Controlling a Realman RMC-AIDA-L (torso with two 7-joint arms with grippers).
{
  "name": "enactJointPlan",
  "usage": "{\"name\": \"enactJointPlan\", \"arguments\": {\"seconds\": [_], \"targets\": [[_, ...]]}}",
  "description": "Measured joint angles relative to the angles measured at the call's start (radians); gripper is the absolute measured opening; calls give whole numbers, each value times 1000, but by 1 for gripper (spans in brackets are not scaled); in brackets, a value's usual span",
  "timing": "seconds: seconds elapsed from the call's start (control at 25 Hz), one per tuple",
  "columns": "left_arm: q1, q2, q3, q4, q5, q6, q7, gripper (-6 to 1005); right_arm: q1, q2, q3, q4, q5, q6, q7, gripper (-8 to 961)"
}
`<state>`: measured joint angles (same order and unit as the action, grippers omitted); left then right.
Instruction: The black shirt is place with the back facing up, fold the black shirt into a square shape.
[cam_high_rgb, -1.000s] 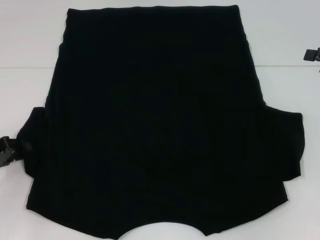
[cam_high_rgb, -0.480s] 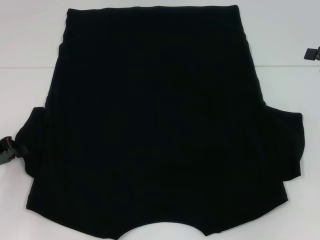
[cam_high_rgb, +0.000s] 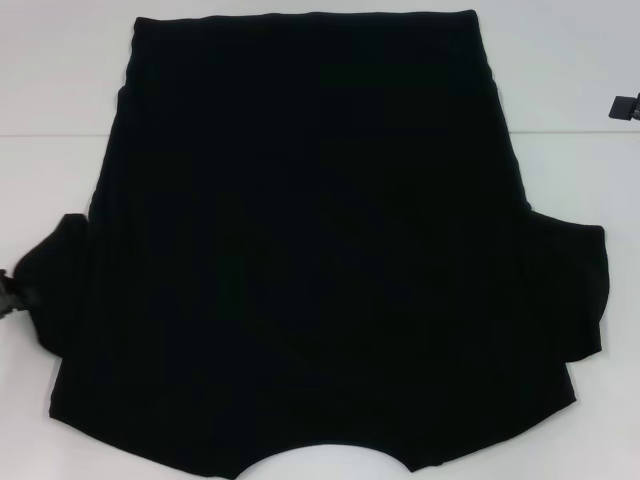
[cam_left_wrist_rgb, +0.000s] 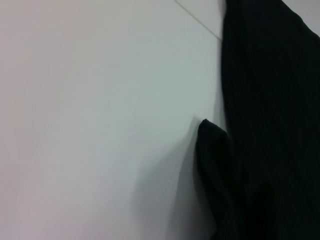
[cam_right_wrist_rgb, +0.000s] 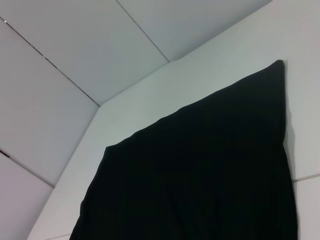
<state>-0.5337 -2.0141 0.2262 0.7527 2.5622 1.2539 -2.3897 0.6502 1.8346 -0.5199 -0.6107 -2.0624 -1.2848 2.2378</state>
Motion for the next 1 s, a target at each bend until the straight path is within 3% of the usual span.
{"name": "enactJointPlan", "arguments": {"seconds": [0.28,0.48,1.0], "targets": [[19,19,-2,69,6,5,-29,11,-4,-2,0,0,3,-2,5,862],[-23,42,-2,101,117,-1,-73,10,3,-3,-1,0,2,-3,6,860],[-55,54,25,157,134,29,-112,9,8,-2,0,0,4,-4,8,853]]}}
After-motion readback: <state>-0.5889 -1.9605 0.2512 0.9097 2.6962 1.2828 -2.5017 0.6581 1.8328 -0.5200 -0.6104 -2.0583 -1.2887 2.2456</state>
